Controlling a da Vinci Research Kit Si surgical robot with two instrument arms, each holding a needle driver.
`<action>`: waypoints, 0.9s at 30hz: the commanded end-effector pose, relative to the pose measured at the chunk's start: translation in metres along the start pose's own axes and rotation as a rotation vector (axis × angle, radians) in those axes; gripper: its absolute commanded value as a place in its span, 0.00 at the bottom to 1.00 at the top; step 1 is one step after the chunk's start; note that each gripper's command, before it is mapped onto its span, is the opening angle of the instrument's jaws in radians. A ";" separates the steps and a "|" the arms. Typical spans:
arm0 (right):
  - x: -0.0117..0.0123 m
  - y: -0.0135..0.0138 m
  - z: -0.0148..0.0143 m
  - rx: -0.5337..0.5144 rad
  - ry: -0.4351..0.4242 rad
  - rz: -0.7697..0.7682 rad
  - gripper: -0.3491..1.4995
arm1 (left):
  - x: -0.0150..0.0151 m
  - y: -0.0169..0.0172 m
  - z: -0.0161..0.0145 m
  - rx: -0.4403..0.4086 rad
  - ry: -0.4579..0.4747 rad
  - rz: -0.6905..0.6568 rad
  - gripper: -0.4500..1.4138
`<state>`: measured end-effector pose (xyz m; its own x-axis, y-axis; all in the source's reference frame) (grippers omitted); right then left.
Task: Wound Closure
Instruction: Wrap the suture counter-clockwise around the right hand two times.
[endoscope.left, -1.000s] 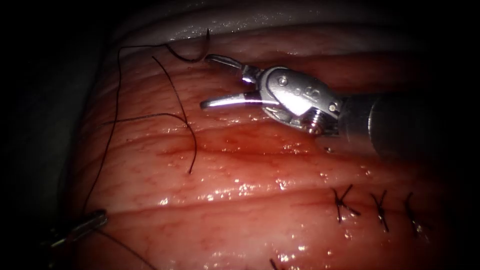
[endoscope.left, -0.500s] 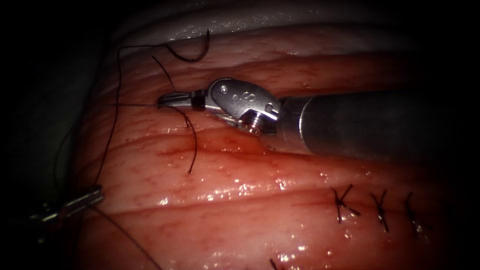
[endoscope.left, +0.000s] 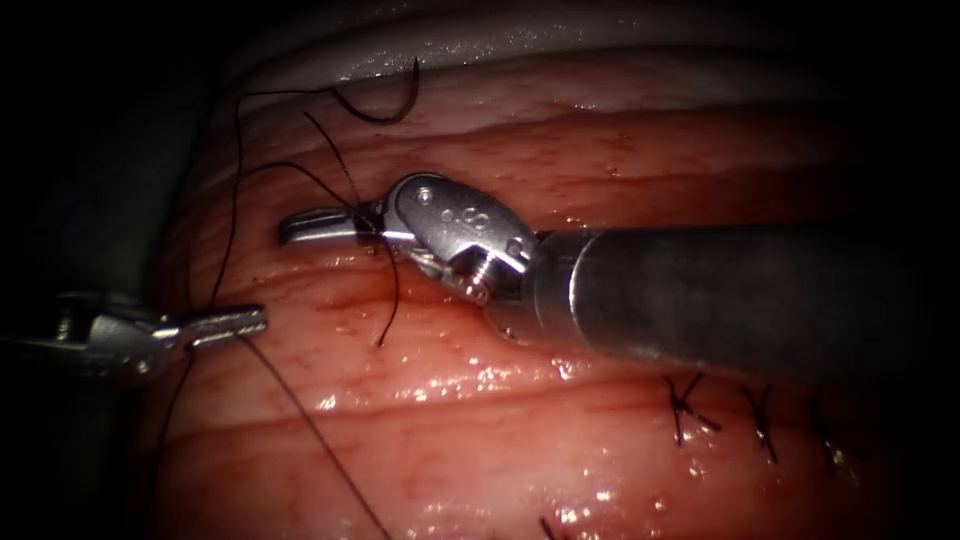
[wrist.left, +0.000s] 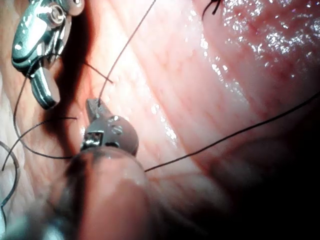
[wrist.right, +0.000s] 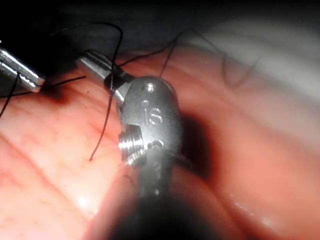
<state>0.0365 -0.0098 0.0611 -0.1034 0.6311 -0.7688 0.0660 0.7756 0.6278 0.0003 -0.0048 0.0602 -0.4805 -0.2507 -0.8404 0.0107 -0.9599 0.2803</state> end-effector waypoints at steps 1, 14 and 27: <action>0.0000 0.0001 0.0009 0.008 0.025 0.001 0.00 | -0.0015 0.0002 0.0020 -0.042 0.031 -0.018 0.00; -0.0001 0.0002 0.0023 -0.035 0.067 -0.007 0.00 | 0.0016 0.0007 0.0068 -0.150 0.067 0.020 0.00; -0.0002 0.0018 0.0047 -0.161 0.132 -0.120 0.87 | 0.0043 0.0009 0.0071 -0.188 0.102 0.067 0.00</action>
<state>0.0405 -0.0085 0.0613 -0.2295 0.5182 -0.8239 -0.1164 0.8258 0.5519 -0.0075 -0.0060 0.0596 -0.3811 -0.3187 -0.8678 0.2116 -0.9438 0.2537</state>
